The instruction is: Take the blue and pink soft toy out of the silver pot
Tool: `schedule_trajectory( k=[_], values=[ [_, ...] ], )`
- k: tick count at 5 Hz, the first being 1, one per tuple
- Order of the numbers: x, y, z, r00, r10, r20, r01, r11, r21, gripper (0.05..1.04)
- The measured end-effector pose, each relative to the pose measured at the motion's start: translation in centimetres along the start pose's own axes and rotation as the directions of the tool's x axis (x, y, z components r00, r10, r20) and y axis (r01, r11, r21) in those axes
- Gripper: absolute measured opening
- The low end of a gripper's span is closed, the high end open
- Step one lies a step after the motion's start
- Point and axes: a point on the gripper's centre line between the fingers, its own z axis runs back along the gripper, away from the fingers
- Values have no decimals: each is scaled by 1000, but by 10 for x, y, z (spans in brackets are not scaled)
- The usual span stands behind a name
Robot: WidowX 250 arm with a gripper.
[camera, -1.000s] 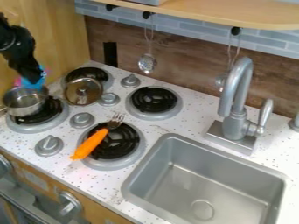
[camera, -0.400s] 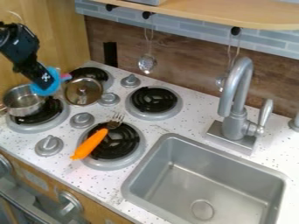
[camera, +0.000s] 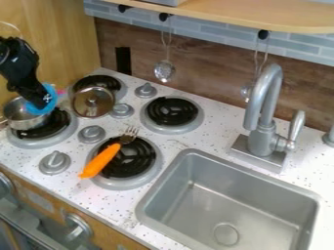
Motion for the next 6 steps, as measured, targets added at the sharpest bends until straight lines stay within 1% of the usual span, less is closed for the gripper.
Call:
schedule_trajectory(
  k=[1, 2, 3, 4, 5, 6],
  values=[
    [1, 1, -22, 1000, 19, -22, -19, 1000, -9, 231],
    [10, 1, -39, 999, 25, -25, -26, 999, -30, 231],
    [22, -9, -54, 999, 0, -45, -3, 999, -51, 231],
    [37, -31, -63, 998, -51, -36, 47, 995, -91, 231],
    [47, -44, -71, 996, -82, -26, 79, 991, -111, 231],
    [60, -55, -86, 995, -94, -39, 89, 989, -119, 231]
  ],
)
